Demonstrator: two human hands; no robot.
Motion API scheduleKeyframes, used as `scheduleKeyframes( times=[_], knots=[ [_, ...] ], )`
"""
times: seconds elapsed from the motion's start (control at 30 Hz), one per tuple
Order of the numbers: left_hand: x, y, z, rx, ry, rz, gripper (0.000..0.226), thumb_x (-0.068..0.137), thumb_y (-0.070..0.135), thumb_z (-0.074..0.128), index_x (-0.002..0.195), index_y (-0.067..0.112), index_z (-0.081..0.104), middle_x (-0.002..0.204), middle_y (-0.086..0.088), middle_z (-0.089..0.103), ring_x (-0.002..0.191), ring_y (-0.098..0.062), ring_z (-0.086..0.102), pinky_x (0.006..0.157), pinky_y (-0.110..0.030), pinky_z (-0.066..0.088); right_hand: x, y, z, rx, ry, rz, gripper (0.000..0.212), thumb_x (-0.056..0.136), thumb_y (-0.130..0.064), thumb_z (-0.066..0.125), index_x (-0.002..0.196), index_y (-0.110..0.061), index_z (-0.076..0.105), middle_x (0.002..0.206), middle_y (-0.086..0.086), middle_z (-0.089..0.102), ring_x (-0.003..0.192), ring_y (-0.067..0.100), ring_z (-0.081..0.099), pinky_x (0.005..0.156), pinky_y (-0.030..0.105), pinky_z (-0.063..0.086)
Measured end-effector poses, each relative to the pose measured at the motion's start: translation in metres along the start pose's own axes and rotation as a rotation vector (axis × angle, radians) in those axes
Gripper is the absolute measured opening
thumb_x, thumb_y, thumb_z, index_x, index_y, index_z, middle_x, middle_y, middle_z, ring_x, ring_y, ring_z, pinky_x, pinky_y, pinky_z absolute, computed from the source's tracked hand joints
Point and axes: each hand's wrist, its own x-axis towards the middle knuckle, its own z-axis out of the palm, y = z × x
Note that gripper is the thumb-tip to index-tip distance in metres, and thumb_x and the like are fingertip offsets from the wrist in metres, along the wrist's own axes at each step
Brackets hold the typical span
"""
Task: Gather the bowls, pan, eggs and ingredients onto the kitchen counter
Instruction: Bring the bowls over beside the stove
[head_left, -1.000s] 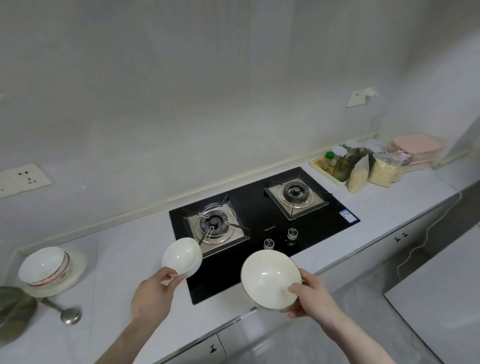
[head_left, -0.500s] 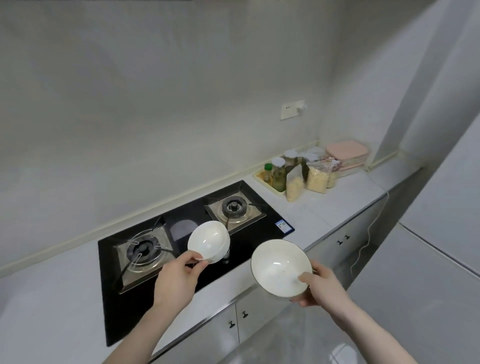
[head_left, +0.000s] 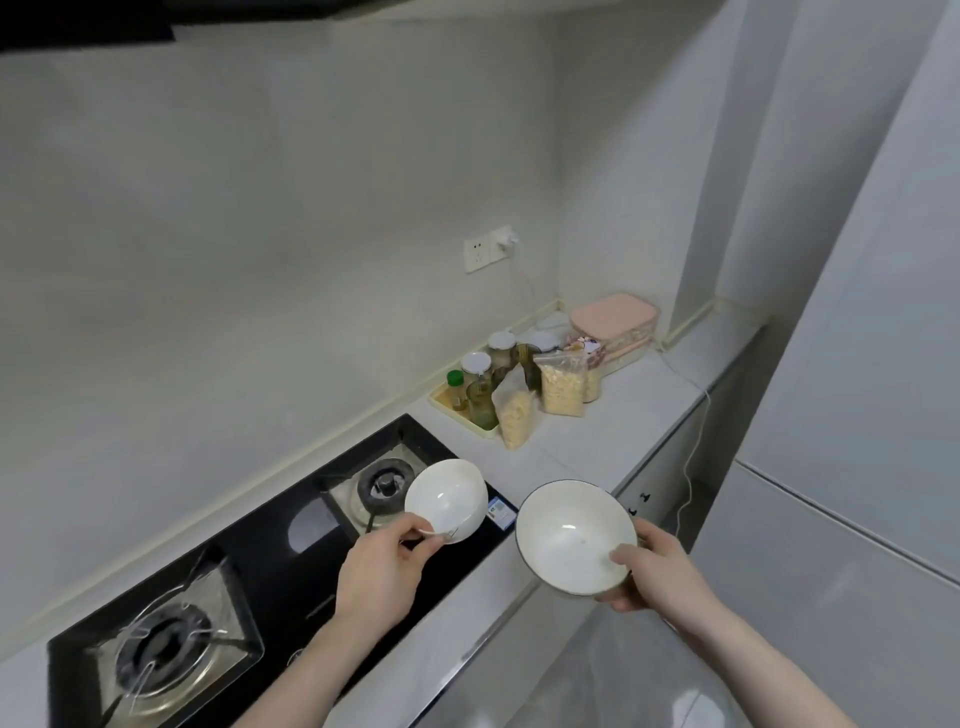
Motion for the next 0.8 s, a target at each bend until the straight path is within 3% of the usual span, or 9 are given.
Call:
scheduleKeyframes(
  times=[0.13,0.27,0.43,0.67,0.8],
  knots=[
    [0.049,0.015,0.020,-0.011,-0.034,0.008,0.013,0.087,0.051,0.071,0.092,0.039,0.066,0.085,0.023,0.071,0.077,0.004,0.065,0.065,-0.019,0.049,0.041,-0.018,-0.012,0.027,0.025,-0.006,0.040,0.092,0.005,0.045,0.118,-0.019,0.061,0.098,0.020,0.073,0.071,0.040,0.074,0.057,0.035,0.059],
    [0.096,0.027,0.045,0.009,-0.065,0.020,0.019,0.085,0.053,0.071,0.093,0.036,0.069,0.087,0.021,0.070,0.086,-0.002,0.065,0.076,-0.028,0.054,0.084,-0.027,-0.024,0.056,0.065,-0.001,0.038,0.092,0.006,0.044,0.121,-0.015,0.058,0.097,0.020,0.071,0.067,0.035,0.073,0.057,0.036,0.060],
    [0.138,0.041,0.079,0.026,-0.131,0.010,0.025,0.085,0.056,0.069,0.089,0.032,0.069,0.081,0.021,0.070,0.080,-0.002,0.064,0.072,-0.030,0.055,0.133,-0.028,-0.042,0.128,0.124,0.062,0.039,0.092,0.004,0.043,0.123,-0.015,0.056,0.107,0.021,0.067,0.073,0.040,0.075,0.053,0.032,0.059],
    [0.175,0.046,0.130,0.066,-0.211,-0.076,0.026,0.085,0.061,0.066,0.087,0.035,0.067,0.087,0.020,0.071,0.078,0.000,0.064,0.066,-0.025,0.053,0.217,-0.019,-0.071,0.197,0.141,0.194,0.040,0.089,0.003,0.045,0.125,-0.014,0.053,0.119,0.019,0.062,0.083,0.043,0.075,0.060,0.038,0.063],
    [0.195,0.056,0.164,0.060,-0.258,-0.158,0.029,0.082,0.066,0.064,0.088,0.038,0.068,0.088,0.019,0.071,0.075,-0.002,0.066,0.066,-0.027,0.056,0.269,-0.015,-0.090,0.194,0.125,0.262,0.038,0.090,0.007,0.043,0.123,-0.011,0.052,0.111,0.014,0.061,0.088,0.044,0.072,0.073,0.051,0.063]
  ],
)
